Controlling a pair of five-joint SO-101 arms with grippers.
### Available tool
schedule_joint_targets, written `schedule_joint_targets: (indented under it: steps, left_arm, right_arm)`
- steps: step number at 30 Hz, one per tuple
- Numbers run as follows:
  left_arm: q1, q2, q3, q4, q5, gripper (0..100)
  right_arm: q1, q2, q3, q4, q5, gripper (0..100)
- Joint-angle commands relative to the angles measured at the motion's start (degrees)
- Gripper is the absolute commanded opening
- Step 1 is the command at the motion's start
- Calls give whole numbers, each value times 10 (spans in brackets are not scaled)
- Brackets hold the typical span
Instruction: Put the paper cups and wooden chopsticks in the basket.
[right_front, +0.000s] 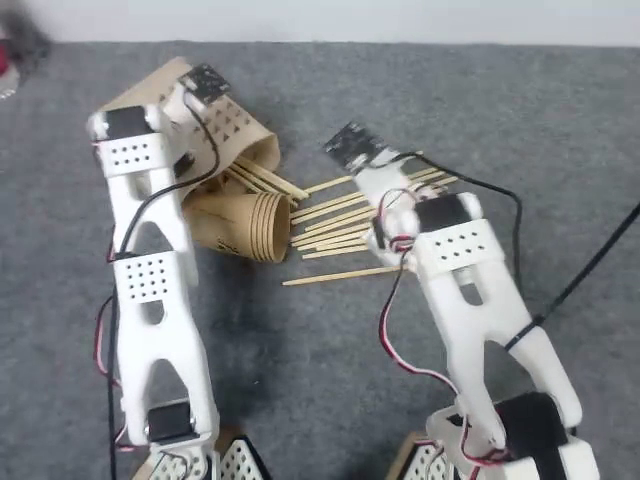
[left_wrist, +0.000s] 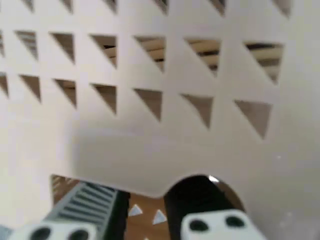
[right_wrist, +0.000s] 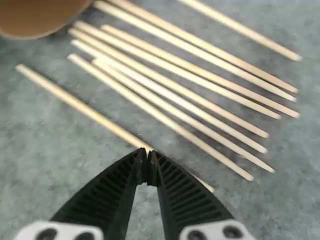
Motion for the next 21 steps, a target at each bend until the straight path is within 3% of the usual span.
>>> schedule_joint_targets:
  steps: [1,5,13,21]
  left_arm:
    - [58,-49,24,22,39,62]
    - [81,-138,132,22,47,62]
    - [154,-398,511,18,43,58]
    - [198,-520,647,9,47,58]
  right_arm:
    - [41,-20,9,-39,-60,6]
    - [53,-24,48,-94,-81,6]
    - [44,-23,71,-109,-81,6]
    - [49,-27,97,-110,-81,6]
